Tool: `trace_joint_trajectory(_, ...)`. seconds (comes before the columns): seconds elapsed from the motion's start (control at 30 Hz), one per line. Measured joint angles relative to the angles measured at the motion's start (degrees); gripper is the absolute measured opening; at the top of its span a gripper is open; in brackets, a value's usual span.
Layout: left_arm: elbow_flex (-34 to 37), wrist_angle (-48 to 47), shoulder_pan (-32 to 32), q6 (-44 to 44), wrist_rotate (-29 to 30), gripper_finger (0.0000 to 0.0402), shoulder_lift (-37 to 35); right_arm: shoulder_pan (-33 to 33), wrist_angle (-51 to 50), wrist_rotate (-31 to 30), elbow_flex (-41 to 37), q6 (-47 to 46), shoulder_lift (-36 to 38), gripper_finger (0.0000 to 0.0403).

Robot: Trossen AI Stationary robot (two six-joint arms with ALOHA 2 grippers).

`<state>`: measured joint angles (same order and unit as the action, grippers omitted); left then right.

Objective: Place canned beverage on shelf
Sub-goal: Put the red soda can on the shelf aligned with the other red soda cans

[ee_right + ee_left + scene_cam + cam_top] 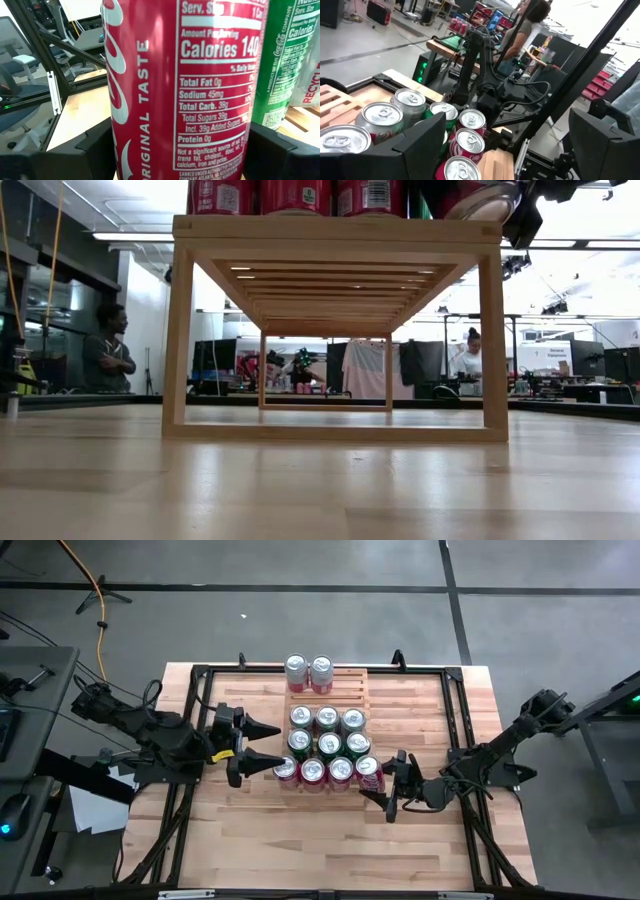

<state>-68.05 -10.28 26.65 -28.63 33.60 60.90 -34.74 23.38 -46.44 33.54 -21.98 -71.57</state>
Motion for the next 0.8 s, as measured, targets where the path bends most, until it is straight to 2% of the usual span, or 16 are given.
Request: trace_joint_trajectory(0.8, 0.02, -1.05, 0.00, -0.74, 0.77, 0.0321, 0.00, 0.00, 0.04, -0.07, 0.08, 1.49, -0.05, 0.0312)
